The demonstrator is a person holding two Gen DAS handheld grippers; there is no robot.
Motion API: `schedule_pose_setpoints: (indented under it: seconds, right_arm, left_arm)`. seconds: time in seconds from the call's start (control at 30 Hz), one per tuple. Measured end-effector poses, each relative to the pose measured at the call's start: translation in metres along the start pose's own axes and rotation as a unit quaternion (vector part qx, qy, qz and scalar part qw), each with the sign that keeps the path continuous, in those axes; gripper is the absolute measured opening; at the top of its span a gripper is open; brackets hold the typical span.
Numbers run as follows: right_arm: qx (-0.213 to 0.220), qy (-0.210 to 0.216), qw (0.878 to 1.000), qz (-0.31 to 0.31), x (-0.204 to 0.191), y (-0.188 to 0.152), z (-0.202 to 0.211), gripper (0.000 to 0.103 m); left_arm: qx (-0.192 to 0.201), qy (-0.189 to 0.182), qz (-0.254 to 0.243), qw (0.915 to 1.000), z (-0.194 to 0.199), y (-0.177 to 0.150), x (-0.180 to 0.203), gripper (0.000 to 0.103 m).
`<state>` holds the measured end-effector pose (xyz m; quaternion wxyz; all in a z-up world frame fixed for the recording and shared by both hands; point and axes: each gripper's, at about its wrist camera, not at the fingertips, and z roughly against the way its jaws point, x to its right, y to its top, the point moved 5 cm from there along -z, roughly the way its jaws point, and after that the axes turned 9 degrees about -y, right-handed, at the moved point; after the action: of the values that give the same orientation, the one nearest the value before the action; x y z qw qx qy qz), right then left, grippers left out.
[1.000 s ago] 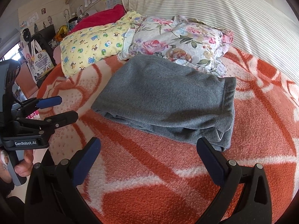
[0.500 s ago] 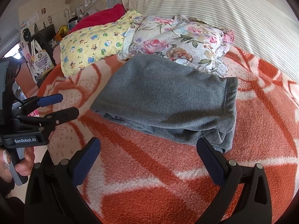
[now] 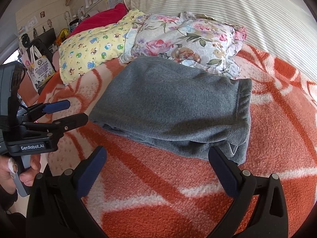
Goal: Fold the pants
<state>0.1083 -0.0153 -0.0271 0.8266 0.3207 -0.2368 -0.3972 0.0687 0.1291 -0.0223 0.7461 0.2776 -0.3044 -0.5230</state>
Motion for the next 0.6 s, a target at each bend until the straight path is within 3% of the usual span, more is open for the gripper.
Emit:
schedule_pose_setpoints:
  seconds: [0.6]
  right_arm:
    - [-0.008,0.005,1.000,-0.021,0.018,0.003,-0.019,0.102]
  left_arm:
    - [-0.018,-0.004,-0.006,0.9998,-0.022,0.006,0.002,0.086]
